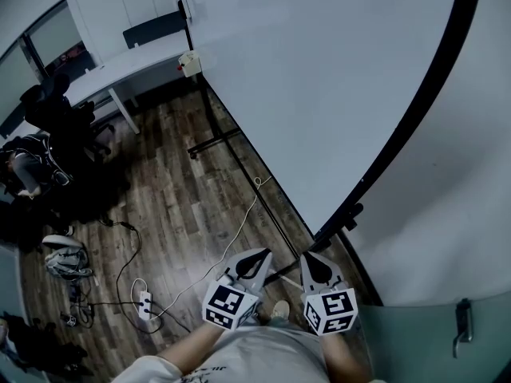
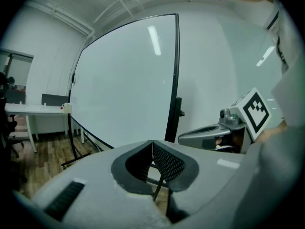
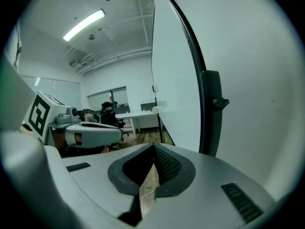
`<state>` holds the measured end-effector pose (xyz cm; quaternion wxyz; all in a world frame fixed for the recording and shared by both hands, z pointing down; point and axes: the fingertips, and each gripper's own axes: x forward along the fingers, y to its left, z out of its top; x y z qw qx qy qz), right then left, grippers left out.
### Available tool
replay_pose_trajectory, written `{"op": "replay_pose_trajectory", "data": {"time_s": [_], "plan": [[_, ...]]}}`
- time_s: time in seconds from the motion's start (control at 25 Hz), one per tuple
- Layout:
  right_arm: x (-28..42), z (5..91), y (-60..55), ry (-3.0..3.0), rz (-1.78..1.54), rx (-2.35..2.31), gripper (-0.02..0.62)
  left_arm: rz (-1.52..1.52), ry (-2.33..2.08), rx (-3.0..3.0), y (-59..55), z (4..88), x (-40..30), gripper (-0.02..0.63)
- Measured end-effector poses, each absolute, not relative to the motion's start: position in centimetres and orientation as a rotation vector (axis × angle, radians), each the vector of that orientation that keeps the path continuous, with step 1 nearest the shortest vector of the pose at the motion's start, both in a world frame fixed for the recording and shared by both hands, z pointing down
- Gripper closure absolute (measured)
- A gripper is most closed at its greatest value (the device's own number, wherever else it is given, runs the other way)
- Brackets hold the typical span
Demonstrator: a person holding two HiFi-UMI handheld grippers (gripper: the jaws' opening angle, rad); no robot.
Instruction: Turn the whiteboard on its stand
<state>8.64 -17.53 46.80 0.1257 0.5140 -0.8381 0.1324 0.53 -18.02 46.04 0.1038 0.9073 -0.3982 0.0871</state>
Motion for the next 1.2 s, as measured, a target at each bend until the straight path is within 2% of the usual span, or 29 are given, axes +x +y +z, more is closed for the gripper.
{"op": "replay_pose_trajectory", "data": {"time_s": [1.2], "plan": [[5.1,46.1,-16.3,-2.545,0.402,1.343,0.589,0.275,-1.254,2.666,-16.9,45.5,-1.0,0.595]]}}
